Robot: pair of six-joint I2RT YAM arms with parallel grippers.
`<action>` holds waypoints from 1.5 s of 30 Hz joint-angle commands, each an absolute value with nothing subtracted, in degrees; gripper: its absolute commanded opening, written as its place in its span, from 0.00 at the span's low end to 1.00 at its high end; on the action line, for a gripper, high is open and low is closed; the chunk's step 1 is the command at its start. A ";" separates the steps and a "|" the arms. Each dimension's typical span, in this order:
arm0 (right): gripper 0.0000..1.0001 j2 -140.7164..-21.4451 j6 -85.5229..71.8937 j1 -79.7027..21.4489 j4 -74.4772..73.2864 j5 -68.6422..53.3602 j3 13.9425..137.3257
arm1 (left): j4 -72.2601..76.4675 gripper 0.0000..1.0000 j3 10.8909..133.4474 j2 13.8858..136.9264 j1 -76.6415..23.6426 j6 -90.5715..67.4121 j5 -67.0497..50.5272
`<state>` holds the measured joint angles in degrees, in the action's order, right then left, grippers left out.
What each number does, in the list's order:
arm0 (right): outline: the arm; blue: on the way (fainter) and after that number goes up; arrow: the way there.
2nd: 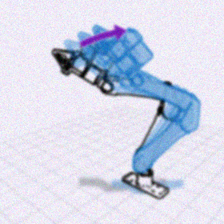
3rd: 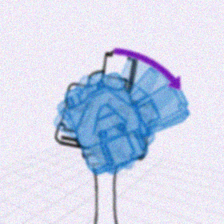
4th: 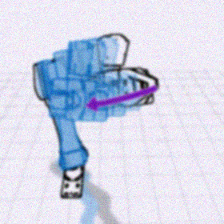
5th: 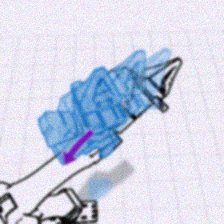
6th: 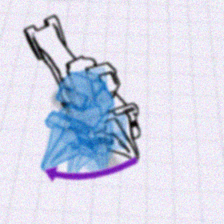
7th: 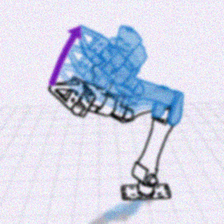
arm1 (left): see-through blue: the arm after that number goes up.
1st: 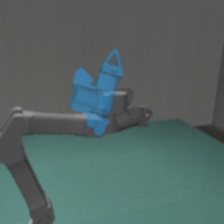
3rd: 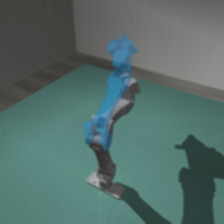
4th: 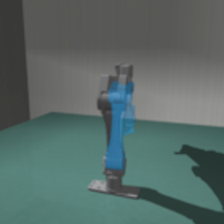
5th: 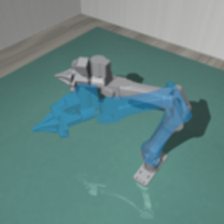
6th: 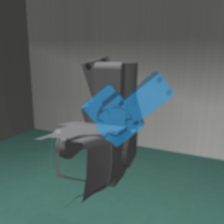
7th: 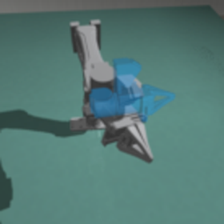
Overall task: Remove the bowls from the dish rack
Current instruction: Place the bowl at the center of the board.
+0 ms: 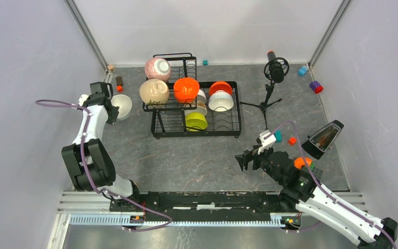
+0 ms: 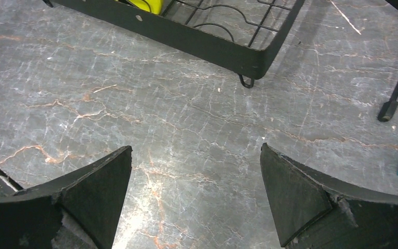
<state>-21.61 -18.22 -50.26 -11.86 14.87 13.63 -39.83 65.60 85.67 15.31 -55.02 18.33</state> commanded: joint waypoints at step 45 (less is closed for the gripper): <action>0.98 -18.12 -18.81 -50.34 -12.73 25.38 13.98 | -25.79 0.14 67.85 100.55 14.51 -50.27 17.94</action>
